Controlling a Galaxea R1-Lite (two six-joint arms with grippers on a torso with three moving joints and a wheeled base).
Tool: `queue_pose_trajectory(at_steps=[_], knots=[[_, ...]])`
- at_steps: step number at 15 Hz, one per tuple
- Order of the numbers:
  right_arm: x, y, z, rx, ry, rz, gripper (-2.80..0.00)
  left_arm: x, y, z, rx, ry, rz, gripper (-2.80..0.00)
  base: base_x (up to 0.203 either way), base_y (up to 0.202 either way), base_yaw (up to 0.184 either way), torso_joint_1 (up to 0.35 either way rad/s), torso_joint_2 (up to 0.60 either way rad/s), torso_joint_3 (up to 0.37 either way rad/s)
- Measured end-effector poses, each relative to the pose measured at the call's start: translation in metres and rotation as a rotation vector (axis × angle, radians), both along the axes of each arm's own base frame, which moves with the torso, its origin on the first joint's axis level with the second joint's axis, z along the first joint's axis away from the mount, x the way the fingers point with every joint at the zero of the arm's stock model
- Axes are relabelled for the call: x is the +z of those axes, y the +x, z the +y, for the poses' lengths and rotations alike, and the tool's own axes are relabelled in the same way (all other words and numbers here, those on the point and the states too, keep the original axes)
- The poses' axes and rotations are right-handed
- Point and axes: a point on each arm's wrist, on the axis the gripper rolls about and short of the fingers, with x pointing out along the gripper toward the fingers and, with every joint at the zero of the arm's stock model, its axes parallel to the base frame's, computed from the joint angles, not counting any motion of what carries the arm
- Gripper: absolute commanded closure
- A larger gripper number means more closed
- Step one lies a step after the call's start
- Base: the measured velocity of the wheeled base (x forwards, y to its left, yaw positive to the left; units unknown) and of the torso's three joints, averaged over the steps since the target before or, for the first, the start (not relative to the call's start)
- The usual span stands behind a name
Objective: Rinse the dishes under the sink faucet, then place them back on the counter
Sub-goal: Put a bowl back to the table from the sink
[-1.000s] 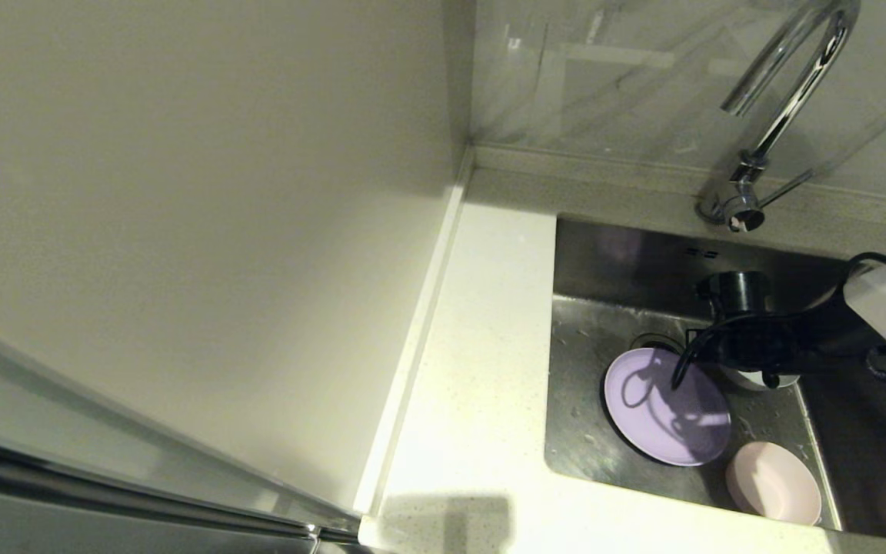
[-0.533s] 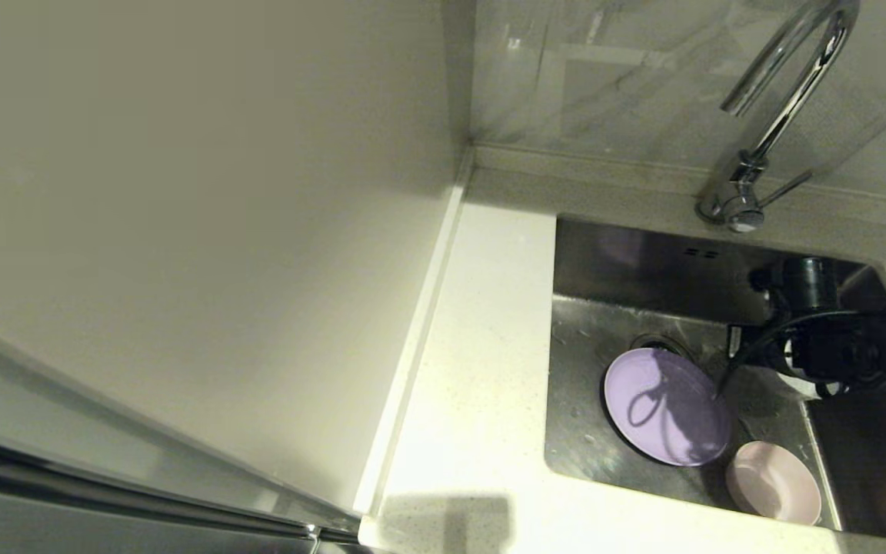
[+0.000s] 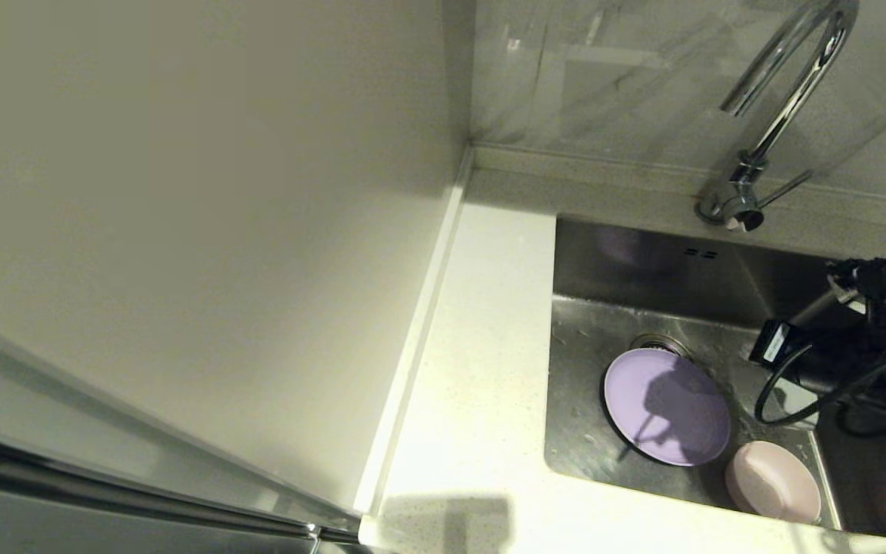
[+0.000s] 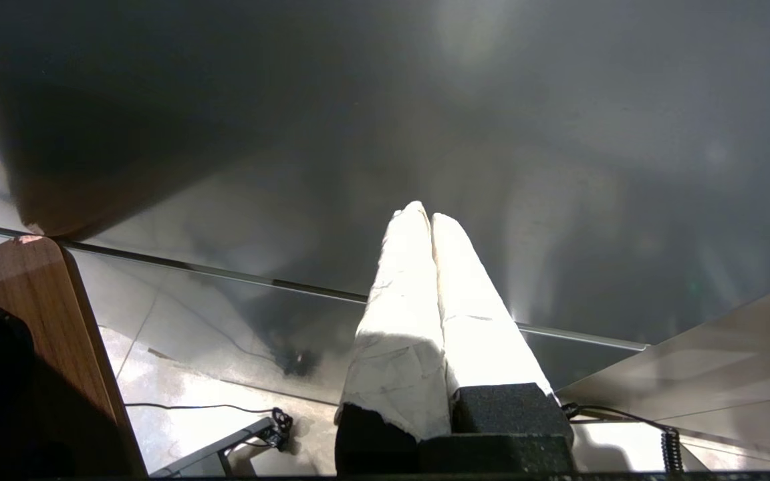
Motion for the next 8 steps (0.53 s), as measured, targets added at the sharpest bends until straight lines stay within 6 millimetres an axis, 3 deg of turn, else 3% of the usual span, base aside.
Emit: queue_pose_trajectory(at_steps=[4, 8], knots=[[0.026, -0.008, 0.025, 0.164, 0.426, 0.027, 0.00, 0.000, 0.000, 0.000, 0.000, 0.001, 0.000, 0.00, 0.000, 0.000, 0.000, 0.000, 0.00, 0.000], [0.055, -0.002, 0.026, 0.262, 0.884, 0.059, 0.00, 0.000, 0.000, 0.000, 0.000, 0.000, 0.000, 0.00, 0.000, 0.000, 0.000, 0.000, 0.00, 0.000]])
